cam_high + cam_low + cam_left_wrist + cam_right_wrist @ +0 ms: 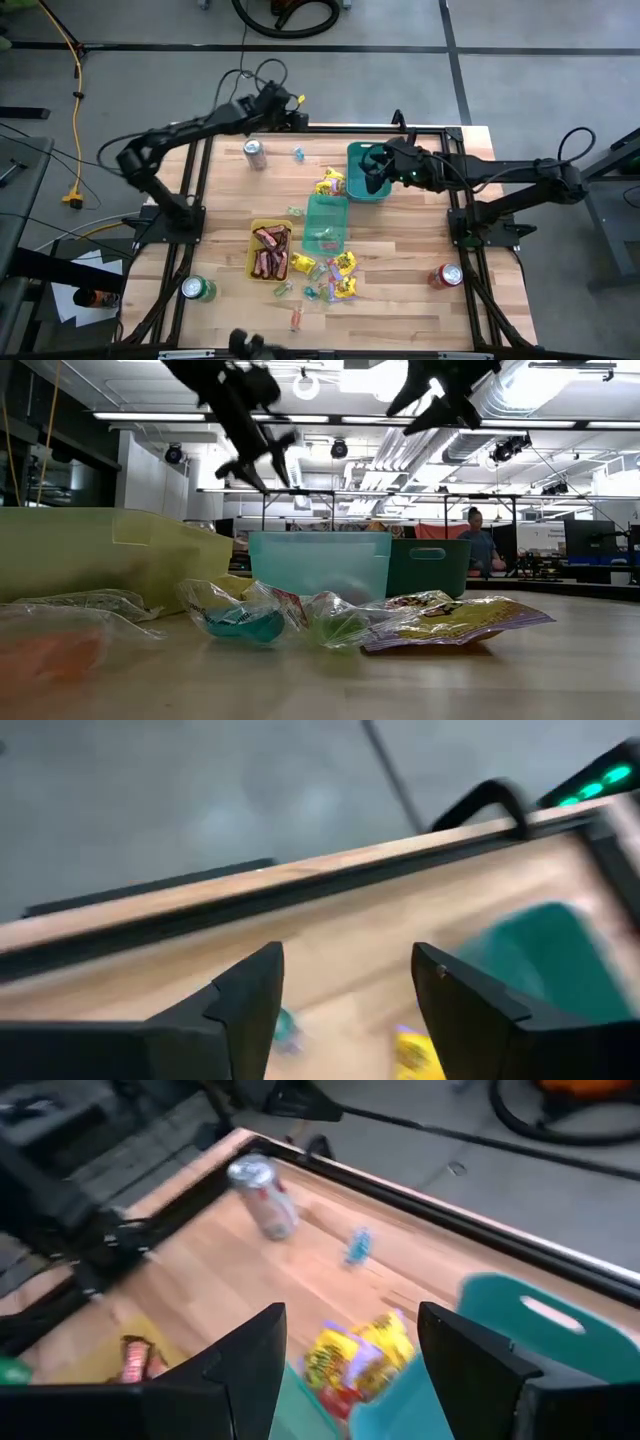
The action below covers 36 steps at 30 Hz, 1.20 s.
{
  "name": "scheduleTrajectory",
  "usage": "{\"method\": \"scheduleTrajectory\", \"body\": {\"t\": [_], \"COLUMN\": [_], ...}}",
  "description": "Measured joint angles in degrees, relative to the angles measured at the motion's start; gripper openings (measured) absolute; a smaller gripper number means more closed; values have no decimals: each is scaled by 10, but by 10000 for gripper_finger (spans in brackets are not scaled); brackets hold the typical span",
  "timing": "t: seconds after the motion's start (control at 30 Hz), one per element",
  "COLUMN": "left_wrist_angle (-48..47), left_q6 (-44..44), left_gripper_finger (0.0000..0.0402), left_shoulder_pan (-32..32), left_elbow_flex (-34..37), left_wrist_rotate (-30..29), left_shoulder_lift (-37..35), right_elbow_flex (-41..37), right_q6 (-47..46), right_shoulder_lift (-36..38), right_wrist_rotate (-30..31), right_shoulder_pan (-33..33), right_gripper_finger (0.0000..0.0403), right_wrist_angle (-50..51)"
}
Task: Sort candy
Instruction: Put the blue gummy into the light blue bin
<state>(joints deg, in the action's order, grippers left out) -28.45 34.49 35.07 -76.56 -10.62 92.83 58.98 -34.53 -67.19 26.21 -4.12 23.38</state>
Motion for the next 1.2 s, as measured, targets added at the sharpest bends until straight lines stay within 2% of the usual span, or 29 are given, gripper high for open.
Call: {"method": "scheduleTrajectory", "body": {"t": [0.27, 0.5, 0.97, 1.2], "left_wrist_angle": [2, -18, -26, -28], "left_q6": [-7, 13, 69, 47], "left_gripper_finger": [173, 163, 163, 155], "left_shoulder_pan": [21, 19, 15, 4], "left_elbow_flex": [-42, -44, -43, -39], "left_wrist_rotate": [11, 31, 43, 40], "left_shoulder_lift": [133, 202, 256, 265], "right_elbow_flex": [0, 0, 0, 0], "right_q6": [-14, -10, 35, 39], "right_shoulder_lift": [-4, -4, -4, -4], "right_wrist_rotate": [-3, -27, -28, -28], "right_shoulder_pan": [-21, -26, -26, -26], "right_gripper_finger": [222, 222, 222, 222], "right_wrist_angle": [4, 20, 50, 54]}}
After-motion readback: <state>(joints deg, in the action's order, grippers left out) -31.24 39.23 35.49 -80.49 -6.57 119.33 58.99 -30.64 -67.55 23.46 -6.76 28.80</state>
